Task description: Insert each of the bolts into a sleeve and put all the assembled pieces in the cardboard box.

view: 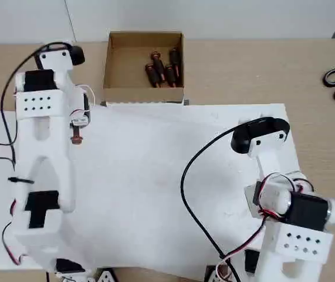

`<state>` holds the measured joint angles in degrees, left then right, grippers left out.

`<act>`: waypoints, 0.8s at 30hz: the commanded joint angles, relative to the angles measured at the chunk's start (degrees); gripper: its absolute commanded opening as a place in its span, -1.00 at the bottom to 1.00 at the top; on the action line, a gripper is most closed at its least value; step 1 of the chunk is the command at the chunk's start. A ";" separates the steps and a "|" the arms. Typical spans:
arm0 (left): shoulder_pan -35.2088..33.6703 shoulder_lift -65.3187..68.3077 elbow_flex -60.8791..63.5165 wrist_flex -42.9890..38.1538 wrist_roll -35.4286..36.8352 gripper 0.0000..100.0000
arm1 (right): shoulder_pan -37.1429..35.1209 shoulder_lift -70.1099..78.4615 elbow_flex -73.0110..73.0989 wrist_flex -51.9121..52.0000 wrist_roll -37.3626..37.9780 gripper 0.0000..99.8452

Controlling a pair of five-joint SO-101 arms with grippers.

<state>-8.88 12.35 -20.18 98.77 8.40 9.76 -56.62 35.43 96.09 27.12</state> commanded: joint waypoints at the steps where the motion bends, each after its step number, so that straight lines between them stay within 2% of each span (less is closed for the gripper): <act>1: -0.88 -4.75 1.63 1.49 5.01 -0.99 | 0.31 -0.57 -0.35 -0.84 -0.35 -0.99; 6: -4.92 -4.66 6.90 1.58 33.58 -0.99 | 0.31 -0.57 -0.35 -0.84 -0.35 -0.99; 16: -6.42 -4.48 15.34 1.58 70.42 -0.99 | 0.31 -0.57 -0.35 -0.84 -0.35 -0.99; 19: -6.42 -4.66 15.34 1.58 78.68 -0.99 | 0.31 -0.57 -0.35 -0.84 -0.35 -0.99; 24: -6.42 -4.66 15.34 1.58 81.93 -0.99 | 0.31 -0.57 -0.35 -0.84 -0.35 -0.99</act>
<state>-15.12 11.03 -4.97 98.77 88.66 9.76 -56.62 35.43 96.09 27.12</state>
